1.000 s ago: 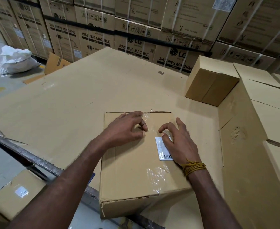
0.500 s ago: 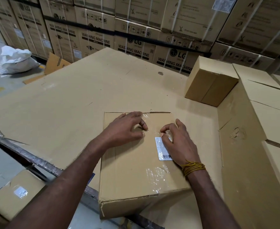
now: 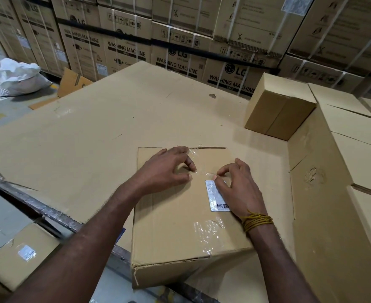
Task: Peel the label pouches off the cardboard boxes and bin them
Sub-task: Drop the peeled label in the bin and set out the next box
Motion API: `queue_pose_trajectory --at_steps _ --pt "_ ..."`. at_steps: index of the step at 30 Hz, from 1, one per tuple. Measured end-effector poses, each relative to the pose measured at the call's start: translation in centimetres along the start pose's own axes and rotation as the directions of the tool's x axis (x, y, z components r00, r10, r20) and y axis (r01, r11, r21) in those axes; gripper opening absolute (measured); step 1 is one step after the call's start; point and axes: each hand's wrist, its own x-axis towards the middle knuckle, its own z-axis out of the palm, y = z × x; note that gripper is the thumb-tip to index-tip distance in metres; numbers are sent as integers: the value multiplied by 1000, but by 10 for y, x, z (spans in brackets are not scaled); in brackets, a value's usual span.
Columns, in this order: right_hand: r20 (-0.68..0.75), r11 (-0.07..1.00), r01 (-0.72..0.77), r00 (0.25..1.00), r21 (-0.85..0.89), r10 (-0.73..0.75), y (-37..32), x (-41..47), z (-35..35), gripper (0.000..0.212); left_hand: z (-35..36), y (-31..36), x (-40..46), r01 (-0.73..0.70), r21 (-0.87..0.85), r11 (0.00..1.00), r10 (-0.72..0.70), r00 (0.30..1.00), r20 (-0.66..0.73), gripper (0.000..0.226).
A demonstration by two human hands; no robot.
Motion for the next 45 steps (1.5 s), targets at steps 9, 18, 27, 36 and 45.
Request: queue_pose_trajectory --at_steps 9,18,27,36,45 --pt "-34 999 36 999 6 -36 6 2 4 17 1 -2 1 -4 4 1000 4 1000 -1 22" --pt "26 998 55 998 0 -55 1 -2 0 18 1 -2 1 5 -4 1000 -5 1000 2 22" --pt "18 993 119 993 20 -119 -2 -4 -2 19 2 -3 2 -2 1 1000 2 1000 -2 21" --pt "11 993 121 993 13 -121 -1 -3 -2 24 2 -3 3 -3 -3 1000 3 1000 4 21" --pt "-67 991 94 994 99 -88 2 -2 -1 15 0 0 0 1 -1 1000 -1 1000 -4 21"
